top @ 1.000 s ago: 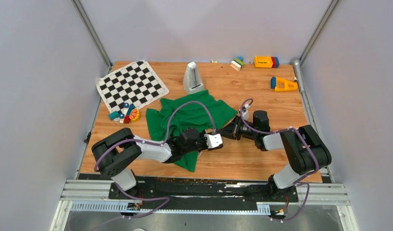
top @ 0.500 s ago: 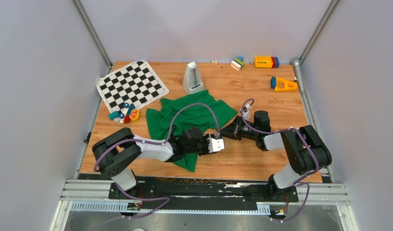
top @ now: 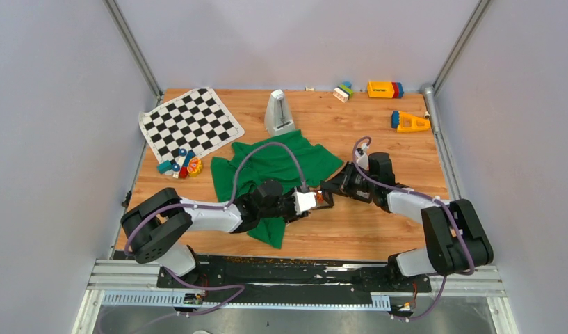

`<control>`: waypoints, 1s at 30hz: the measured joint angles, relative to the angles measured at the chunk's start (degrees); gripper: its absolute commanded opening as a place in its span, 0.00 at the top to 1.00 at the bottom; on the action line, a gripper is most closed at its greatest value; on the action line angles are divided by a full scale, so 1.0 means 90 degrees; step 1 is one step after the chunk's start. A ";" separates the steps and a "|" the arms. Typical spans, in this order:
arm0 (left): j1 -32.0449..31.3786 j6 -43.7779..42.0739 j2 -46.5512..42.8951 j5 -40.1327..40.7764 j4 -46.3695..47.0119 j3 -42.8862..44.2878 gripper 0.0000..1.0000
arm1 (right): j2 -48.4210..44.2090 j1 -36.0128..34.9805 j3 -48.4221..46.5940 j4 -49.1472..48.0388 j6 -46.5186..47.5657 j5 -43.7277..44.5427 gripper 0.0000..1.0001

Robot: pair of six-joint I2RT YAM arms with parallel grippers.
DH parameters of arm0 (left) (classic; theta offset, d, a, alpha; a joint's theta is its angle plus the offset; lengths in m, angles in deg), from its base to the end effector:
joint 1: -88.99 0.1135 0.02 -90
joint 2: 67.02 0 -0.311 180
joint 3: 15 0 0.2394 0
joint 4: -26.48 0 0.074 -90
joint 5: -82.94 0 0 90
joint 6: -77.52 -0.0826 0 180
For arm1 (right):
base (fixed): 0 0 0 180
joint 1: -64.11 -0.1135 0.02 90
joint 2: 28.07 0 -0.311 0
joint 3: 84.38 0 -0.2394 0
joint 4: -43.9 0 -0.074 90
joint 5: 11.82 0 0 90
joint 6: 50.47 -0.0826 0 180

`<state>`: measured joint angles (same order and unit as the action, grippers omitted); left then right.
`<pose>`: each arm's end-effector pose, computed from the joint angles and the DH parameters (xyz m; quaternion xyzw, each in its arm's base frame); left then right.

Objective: Remove the brooch from the garment

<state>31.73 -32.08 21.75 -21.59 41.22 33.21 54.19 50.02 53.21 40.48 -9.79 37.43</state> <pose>0.1631 -0.2920 0.2017 0.5750 0.6166 -0.2715 0.4642 0.2505 0.1185 0.1872 0.1037 0.8451 0.4864 0.1961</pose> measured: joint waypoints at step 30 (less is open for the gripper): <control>0.0908 0.1807 -0.1569 0.3048 0.0017 -0.0656 0.01 | 0.1569 0.0265 -0.3504 0.3317 0.2205 0.4170 0.36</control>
<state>39.91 -15.82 7.63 5.84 41.37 27.31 68.31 52.40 21.67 70.34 10.05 74.96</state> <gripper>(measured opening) 0.928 0.617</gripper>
